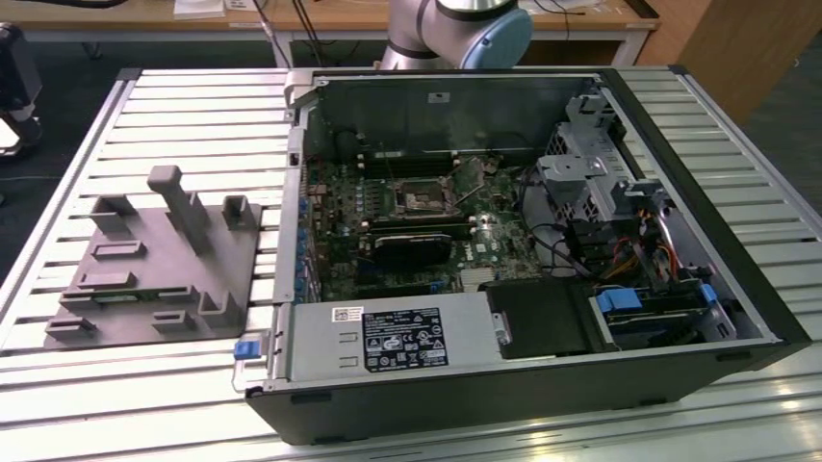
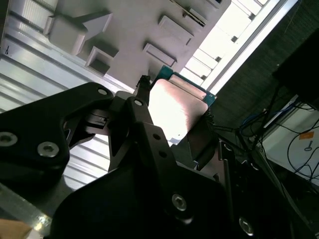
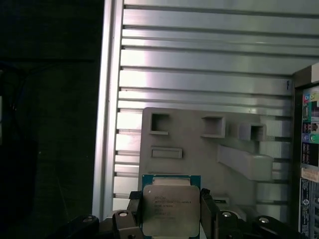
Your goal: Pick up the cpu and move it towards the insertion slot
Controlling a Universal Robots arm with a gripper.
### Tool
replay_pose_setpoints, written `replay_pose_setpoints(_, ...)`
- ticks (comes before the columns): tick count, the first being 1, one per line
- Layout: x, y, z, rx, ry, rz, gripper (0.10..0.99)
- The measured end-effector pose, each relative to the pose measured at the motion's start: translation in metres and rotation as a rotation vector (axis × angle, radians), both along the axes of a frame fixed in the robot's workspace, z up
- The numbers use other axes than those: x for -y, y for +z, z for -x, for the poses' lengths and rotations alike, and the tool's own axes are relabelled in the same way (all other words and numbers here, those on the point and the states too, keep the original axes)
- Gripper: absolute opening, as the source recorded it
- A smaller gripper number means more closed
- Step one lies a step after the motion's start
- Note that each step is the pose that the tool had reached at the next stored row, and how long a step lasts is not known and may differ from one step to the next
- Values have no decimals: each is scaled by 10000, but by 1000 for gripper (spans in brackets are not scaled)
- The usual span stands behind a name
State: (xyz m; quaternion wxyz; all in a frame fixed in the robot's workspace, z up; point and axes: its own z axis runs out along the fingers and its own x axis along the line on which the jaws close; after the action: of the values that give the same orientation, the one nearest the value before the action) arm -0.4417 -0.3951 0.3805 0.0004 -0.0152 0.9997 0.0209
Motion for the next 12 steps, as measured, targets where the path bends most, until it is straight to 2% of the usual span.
replay_pose_setpoints(12, -8, 192, 0, 1, -1, 14, 545)
